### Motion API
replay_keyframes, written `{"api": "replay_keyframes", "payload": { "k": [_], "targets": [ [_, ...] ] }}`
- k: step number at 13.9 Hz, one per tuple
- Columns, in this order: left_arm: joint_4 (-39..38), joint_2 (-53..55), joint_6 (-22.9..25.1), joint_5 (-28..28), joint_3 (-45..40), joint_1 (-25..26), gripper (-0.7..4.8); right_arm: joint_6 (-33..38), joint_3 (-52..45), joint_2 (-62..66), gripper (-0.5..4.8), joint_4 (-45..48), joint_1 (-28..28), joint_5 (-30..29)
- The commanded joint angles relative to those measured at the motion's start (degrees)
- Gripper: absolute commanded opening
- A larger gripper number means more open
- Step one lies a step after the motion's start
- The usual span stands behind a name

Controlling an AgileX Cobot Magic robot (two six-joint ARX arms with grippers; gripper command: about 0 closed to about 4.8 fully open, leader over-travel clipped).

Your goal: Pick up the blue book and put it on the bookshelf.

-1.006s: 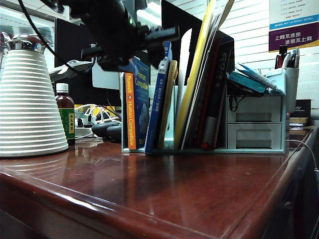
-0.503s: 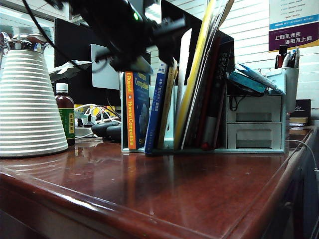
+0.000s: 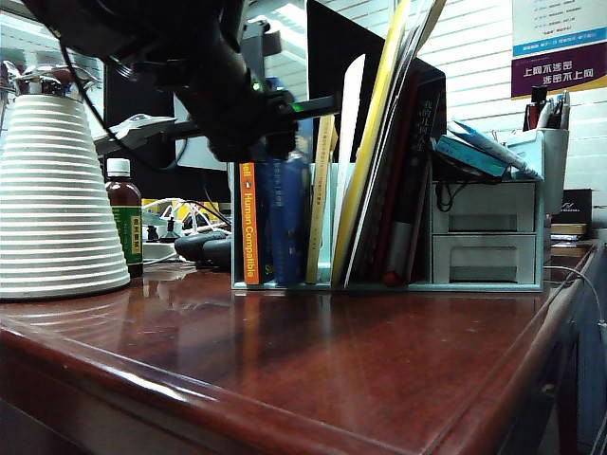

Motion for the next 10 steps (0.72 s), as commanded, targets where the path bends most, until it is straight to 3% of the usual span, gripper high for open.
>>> {"api": "replay_keyframes", "payload": {
  "k": [1,5,7,8,10],
  "targets": [
    [3.52,1.90,-0.02,-0.22,2.60,0.85,-0.06,0.81,0.26,-0.63,-0.01,0.68,0.02,-0.48],
    [3.96,7.91,0.00,-0.31,8.55,2.38,-0.05,1.03,0.26,-1.03,-0.01,0.20,0.02,-0.68],
    [3.76,7.91,0.07,3.80,8.92,3.08,1.44,0.98,0.26,-1.03,-0.01,-0.02,0.02,-0.63],
    [-2.62,3.26,1.14,3.91,8.92,2.38,2.86,0.96,0.26,-1.05,-0.01,0.02,0.00,0.02],
    [-11.87,-3.50,1.66,3.67,8.92,2.23,2.86,0.96,0.26,-1.33,-0.01,0.02,0.00,1.07]
  ]
}}
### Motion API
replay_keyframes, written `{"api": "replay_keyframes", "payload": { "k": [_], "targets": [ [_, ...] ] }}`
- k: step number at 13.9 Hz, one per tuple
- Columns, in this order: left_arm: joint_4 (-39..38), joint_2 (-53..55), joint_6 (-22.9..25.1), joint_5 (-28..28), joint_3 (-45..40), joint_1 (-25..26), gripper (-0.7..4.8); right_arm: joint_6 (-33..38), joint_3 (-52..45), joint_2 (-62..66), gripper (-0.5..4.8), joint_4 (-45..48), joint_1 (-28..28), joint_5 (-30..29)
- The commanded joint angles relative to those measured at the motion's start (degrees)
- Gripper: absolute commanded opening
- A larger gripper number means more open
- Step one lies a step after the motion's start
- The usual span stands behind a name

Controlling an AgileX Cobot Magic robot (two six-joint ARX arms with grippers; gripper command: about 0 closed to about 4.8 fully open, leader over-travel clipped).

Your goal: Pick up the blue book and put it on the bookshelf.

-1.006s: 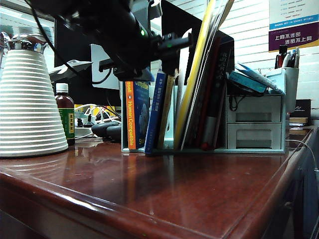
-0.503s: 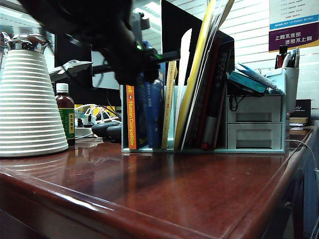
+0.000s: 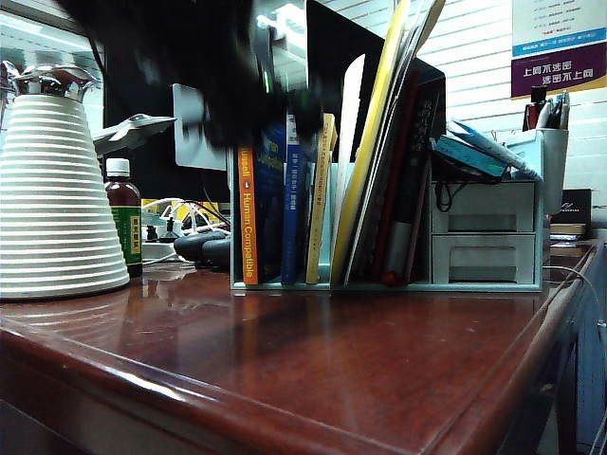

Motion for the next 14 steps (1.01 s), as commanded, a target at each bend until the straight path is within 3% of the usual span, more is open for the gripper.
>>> {"api": "replay_keyframes", "payload": {
  "k": [1,2,3,4,8,10,12,13,14],
  "targets": [
    [-14.25,-10.32,0.98,-0.24,0.35,-0.11,2.78,0.07,0.26,-0.94,-0.01,0.46,0.02,3.28],
    [-22.23,-16.24,0.96,-0.63,0.31,-0.13,1.75,0.07,0.24,-2.21,-0.01,-1.40,0.02,6.14],
    [-27.74,-21.20,0.96,-0.61,0.28,-0.13,0.32,-0.55,-0.09,-4.11,-0.01,-4.59,-0.02,7.69],
    [-30.88,-25.18,0.96,-0.57,-0.17,-0.15,-0.06,-1.60,-1.95,-6.51,-0.01,-5.05,-0.04,8.22],
    [-31.95,-42.14,1.49,-0.59,-10.97,-0.22,-0.06,-2.10,-18.60,-20.61,-0.01,2.03,-0.04,13.20],
    [-28.44,-59.65,3.78,1.55,-30.29,-0.17,-0.06,-0.92,-36.72,-33.66,-0.01,7.56,-0.04,20.50],
    [-26.49,-69.77,4.31,4.81,-39.76,-0.13,-0.06,2.36,-45.38,-41.20,0.03,11.61,-0.04,26.49],
    [-26.36,-73.64,5.86,6.12,-42.91,-0.13,-0.06,2.54,-48.22,-43.93,0.84,11.37,-0.02,30.69],
    [-28.15,-80.56,8.24,8.52,-48.63,-0.13,-0.06,6.54,-52.02,-49.79,0.95,5.27,0.20,30.29]
  ]
}}
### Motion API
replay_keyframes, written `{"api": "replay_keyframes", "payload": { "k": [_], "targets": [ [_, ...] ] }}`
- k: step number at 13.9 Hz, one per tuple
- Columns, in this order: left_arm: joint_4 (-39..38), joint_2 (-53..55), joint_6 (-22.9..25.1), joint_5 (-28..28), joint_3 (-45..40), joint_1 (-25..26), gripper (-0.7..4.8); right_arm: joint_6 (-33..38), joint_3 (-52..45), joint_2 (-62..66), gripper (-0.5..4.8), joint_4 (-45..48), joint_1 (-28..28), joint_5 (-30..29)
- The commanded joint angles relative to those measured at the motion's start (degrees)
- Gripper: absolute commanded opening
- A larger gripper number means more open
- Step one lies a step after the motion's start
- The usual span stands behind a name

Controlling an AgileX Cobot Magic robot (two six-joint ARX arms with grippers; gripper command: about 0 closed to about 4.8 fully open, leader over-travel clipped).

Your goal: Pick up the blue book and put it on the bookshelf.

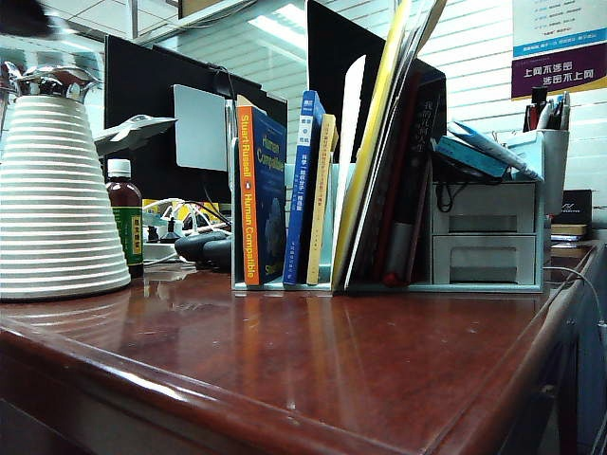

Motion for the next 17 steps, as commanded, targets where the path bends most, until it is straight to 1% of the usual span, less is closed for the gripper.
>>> {"api": "replay_keyframes", "payload": {
  "k": [1,2,3,4,6,9,10,12,13,14,15,17],
  "targets": [
    [-0.37,-10.32,3.63,5.66,-9.29,0.02,-0.06,4.87,-4.90,-8.70,0.95,-9.86,0.24,2.91],
    [-0.31,-11.06,3.56,6.40,-10.99,0.02,-0.06,4.87,-4.90,-9.92,0.95,-13.51,0.24,2.91],
    [0.74,-11.61,2.89,7.87,-12.70,0.02,-0.06,4.85,-4.90,-10.45,0.95,-15.30,0.24,2.91],
    [3.19,-12.15,1.07,8.94,-14.36,0.02,-0.06,4.85,-4.90,-10.47,0.95,-15.43,0.24,3.32],
    [7.04,-13.29,0.98,9.18,-17.20,0.02,-0.06,4.85,-4.90,-10.47,0.95,-15.41,0.22,3.32],
    [7.76,-15.58,0.81,4.66,-20.50,0.46,-0.06,4.85,-4.90,-10.47,0.95,-15.37,0.22,3.30],
    [7.72,-16.57,0.55,3.87,-21.24,2.80,-0.06,4.85,-4.90,-10.47,0.95,-15.34,0.22,3.30],
    [7.65,-19.78,0.37,11.76,-22.12,14.91,-0.06,4.85,-4.90,-10.47,0.95,-15.26,0.15,3.52],
    [7.43,-22.38,0.42,14.80,-23.50,22.75,-0.06,4.85,-4.90,-10.47,0.95,-15.26,0.20,3.30],
    [4.63,-25.49,0.63,17.55,-24.55,28.59,-0.06,4.87,-4.90,-10.47,0.95,-15.26,0.20,3.41],
    [0.87,-27.93,0.87,18.10,-24.52,32.17,-0.06,4.85,-4.90,-10.47,0.95,-15.26,0.15,3.41],
    [-1.05,-29.22,4.22,22.38,-24.50,38.66,-0.06,4.85,-4.87,-10.47,0.95,-15.26,0.15,3.32]
  ]
}}
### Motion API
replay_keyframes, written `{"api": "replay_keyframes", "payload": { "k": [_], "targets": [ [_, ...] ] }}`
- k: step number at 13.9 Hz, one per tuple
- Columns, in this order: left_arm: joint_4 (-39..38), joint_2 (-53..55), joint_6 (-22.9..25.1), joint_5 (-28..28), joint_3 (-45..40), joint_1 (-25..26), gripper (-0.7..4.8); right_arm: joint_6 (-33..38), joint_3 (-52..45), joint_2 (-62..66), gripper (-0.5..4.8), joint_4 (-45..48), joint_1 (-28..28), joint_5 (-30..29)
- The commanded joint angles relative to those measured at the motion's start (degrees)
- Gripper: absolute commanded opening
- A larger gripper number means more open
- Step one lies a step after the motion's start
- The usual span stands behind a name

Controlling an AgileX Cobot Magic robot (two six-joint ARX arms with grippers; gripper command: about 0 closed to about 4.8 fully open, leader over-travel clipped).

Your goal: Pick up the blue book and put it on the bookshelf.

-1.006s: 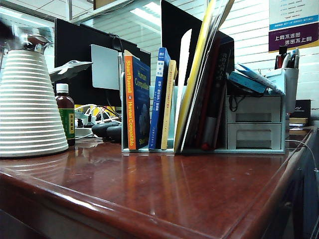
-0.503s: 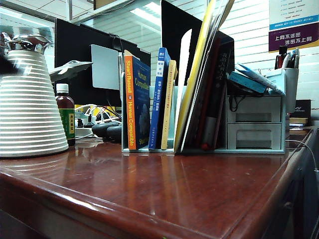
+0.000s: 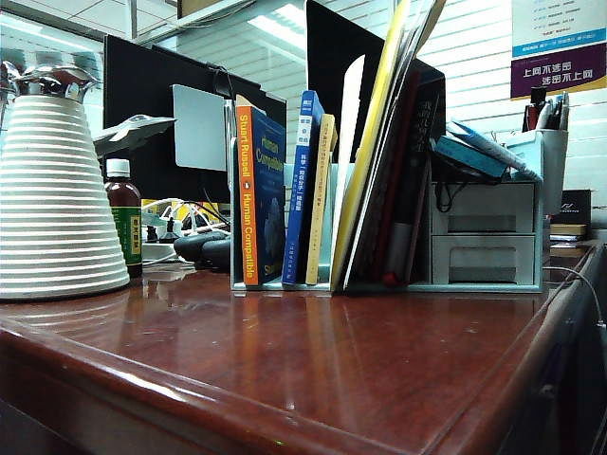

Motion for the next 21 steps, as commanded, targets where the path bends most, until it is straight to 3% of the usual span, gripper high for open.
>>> {"api": "replay_keyframes", "payload": {
  "k": [1,3,4,9,12,13,14,18,21],
  "targets": [
    [-1.46,0.15,5.38,3.48,-0.04,6.56,-0.06,0.22,0.31,-0.04,0.95,1.03,-0.04,0.11],
    [-1.36,0.15,6.01,-0.74,-0.04,6.82,-0.03,0.22,0.33,-0.04,0.95,1.05,-0.07,0.09],
    [-1.46,0.15,6.05,-0.68,-0.04,6.80,0.62,0.22,0.33,-0.04,0.95,1.07,-0.04,0.11],
    [-1.66,0.15,6.05,-0.57,-0.04,6.82,0.62,0.24,0.33,-0.04,0.95,1.07,-0.07,0.11],
    [-1.66,0.15,6.05,-0.57,-0.04,6.82,0.62,0.15,0.07,-0.04,0.95,1.42,-0.24,8.13],
    [-1.66,0.15,6.05,-0.57,-0.04,6.82,0.62,-0.04,-0.81,-0.04,0.95,1.81,-1.42,13.66],
    [-1.66,0.17,6.05,-0.57,-0.04,6.82,0.62,-0.13,-0.81,-0.04,0.95,1.97,-3.80,14.14],
    [-1.66,0.17,6.05,-0.57,-0.04,6.82,0.62,-1.14,-0.81,-0.04,0.95,4.52,-16.31,-5.53],
    [-1.66,0.17,6.05,-0.57,-0.04,6.82,0.62,-1.11,-0.81,-0.04,0.95,4.83,-20.33,-6.99]
  ]
}}
